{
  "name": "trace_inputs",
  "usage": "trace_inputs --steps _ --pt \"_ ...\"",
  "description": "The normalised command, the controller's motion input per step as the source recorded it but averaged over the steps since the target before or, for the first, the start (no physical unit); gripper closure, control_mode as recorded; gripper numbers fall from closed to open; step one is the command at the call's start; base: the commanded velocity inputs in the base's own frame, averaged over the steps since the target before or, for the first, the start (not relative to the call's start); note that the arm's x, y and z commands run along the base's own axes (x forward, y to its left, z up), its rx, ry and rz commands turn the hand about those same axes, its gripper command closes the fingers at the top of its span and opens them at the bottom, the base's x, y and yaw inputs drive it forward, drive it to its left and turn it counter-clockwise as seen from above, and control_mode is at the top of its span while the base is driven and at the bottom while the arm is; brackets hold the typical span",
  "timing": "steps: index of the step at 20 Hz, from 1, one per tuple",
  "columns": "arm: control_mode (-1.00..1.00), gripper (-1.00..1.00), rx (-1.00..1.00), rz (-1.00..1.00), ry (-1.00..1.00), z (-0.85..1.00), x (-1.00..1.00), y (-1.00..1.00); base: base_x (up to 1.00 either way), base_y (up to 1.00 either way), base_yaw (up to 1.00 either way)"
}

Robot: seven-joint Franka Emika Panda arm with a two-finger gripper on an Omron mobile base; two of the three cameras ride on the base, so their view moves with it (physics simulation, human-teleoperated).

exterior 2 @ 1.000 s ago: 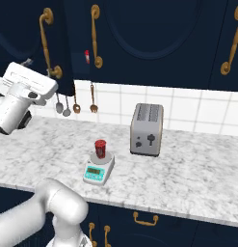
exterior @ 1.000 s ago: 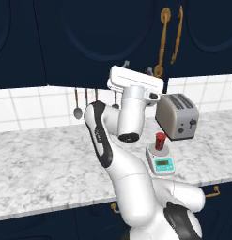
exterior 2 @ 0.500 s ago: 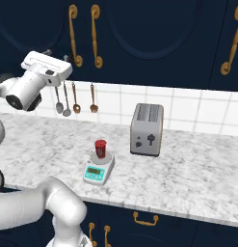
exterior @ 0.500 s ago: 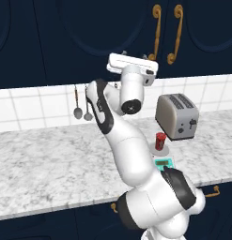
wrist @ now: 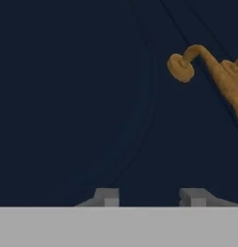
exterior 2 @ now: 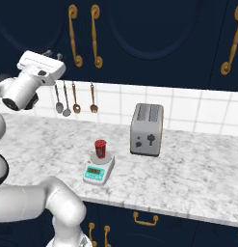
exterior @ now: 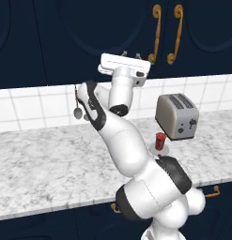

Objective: Pick the yogurt and place it on the digital scale for weighing, and close the cabinet.

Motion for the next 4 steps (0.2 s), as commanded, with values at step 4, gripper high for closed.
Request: trace_inputs --steps 4 --pt "-1.00 -1.00 -0.02 0.04 0.27 -0.73 0.82 -0.03 0.00 0.00 0.00"
